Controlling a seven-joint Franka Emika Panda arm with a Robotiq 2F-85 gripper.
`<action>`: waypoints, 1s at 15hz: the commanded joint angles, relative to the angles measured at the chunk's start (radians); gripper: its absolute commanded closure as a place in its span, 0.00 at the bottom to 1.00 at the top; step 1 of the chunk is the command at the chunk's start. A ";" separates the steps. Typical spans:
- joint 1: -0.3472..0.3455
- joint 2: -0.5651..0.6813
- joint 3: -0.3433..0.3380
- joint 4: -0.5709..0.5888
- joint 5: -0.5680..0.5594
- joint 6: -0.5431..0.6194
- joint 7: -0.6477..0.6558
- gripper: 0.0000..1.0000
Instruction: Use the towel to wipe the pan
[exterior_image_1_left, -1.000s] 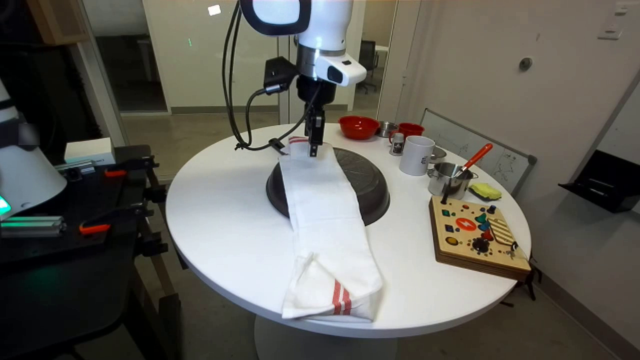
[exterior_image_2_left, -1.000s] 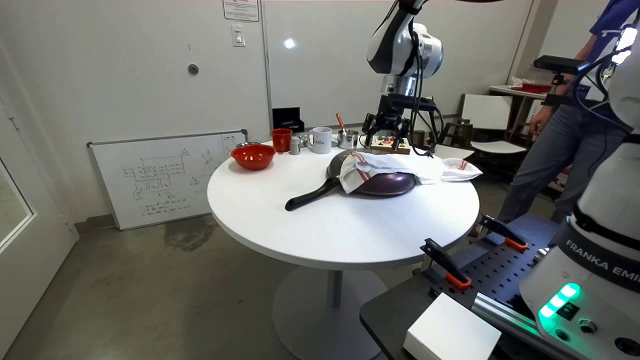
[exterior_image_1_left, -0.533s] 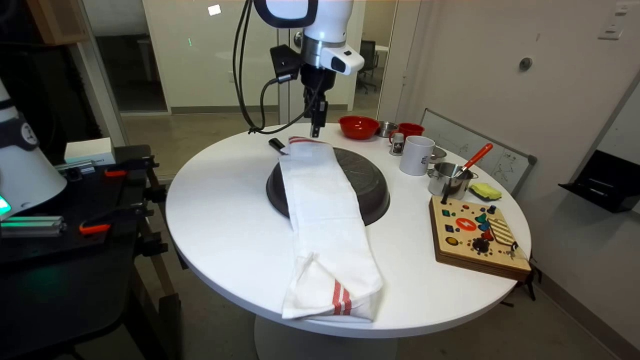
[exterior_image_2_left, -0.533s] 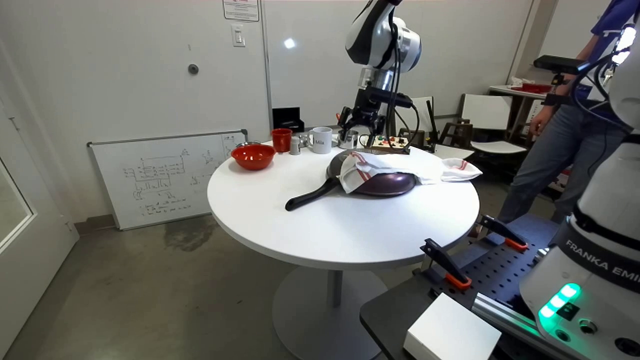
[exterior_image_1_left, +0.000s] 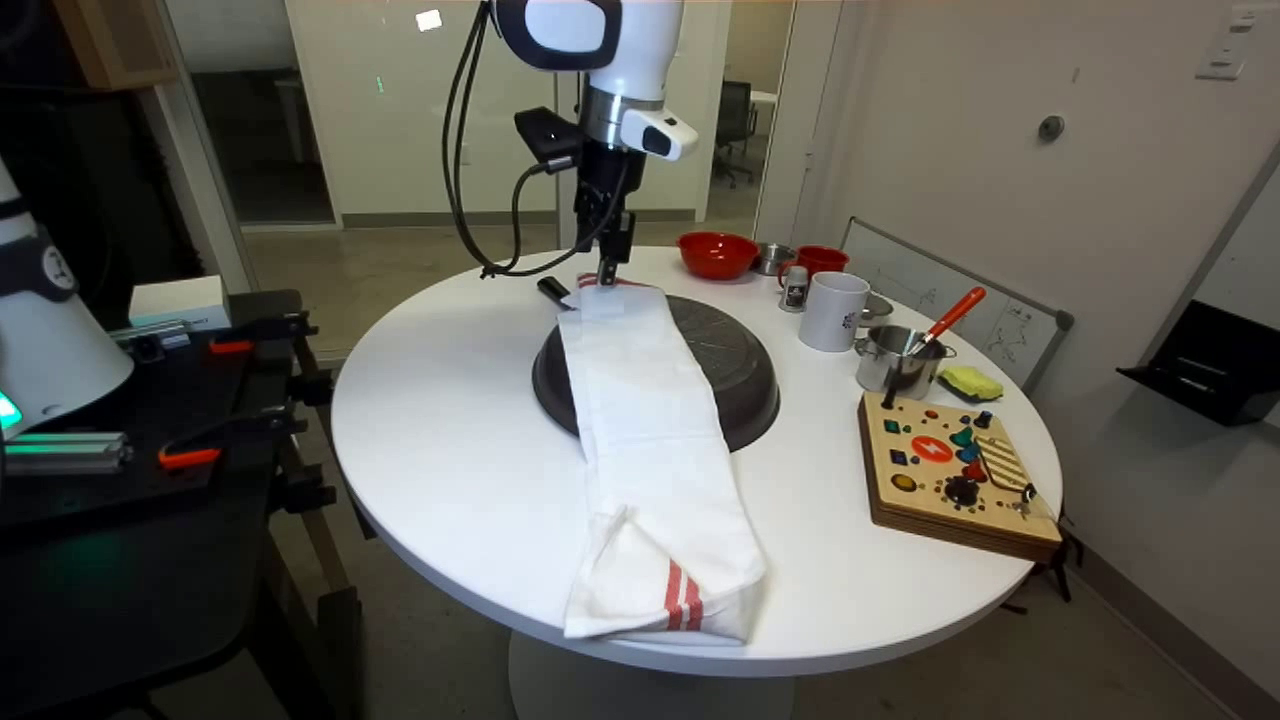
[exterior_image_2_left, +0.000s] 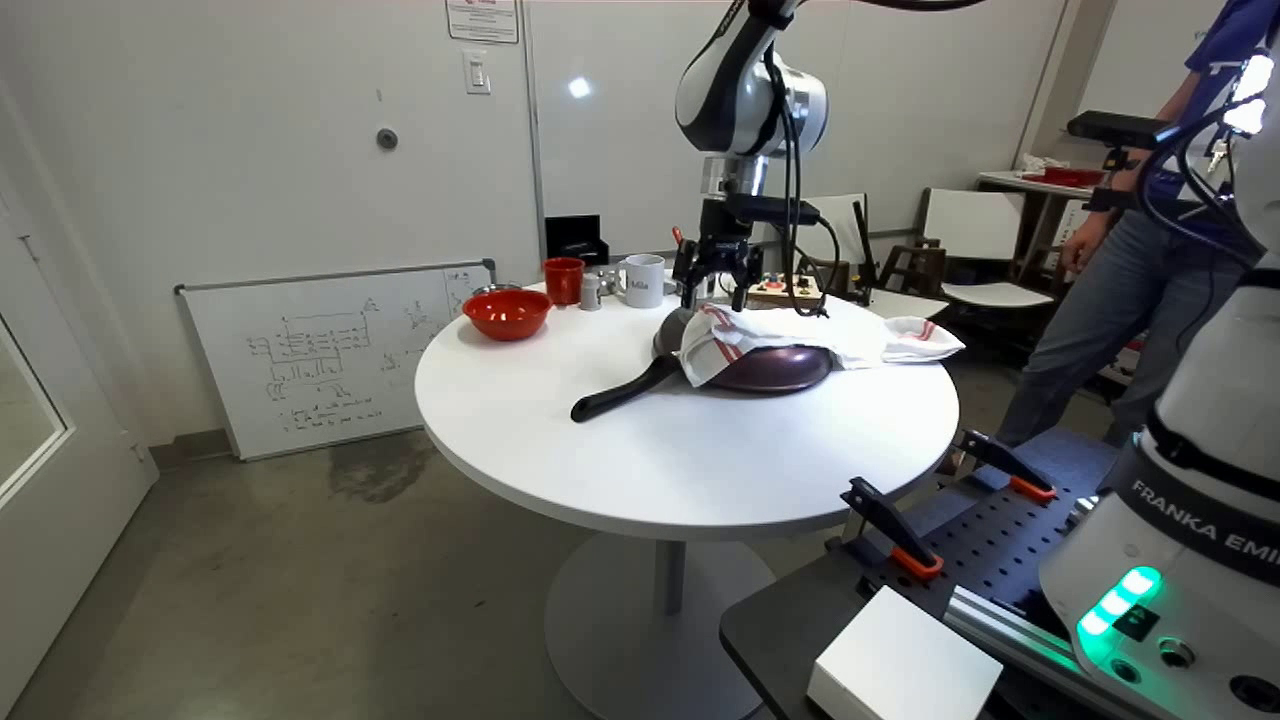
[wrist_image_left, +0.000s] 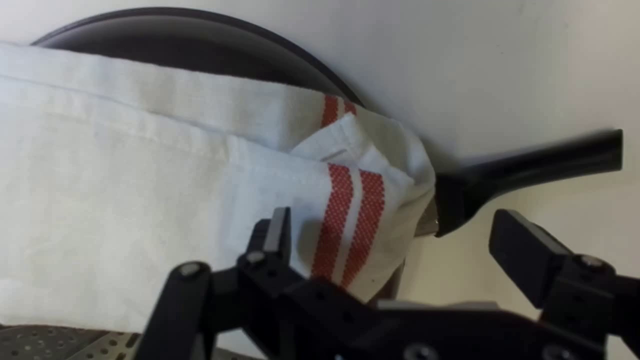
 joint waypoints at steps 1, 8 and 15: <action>0.035 0.005 -0.024 -0.017 -0.080 0.018 0.019 0.00; 0.101 0.011 -0.072 -0.033 -0.253 0.077 0.110 0.00; 0.118 0.032 -0.107 -0.029 -0.335 0.084 0.187 0.00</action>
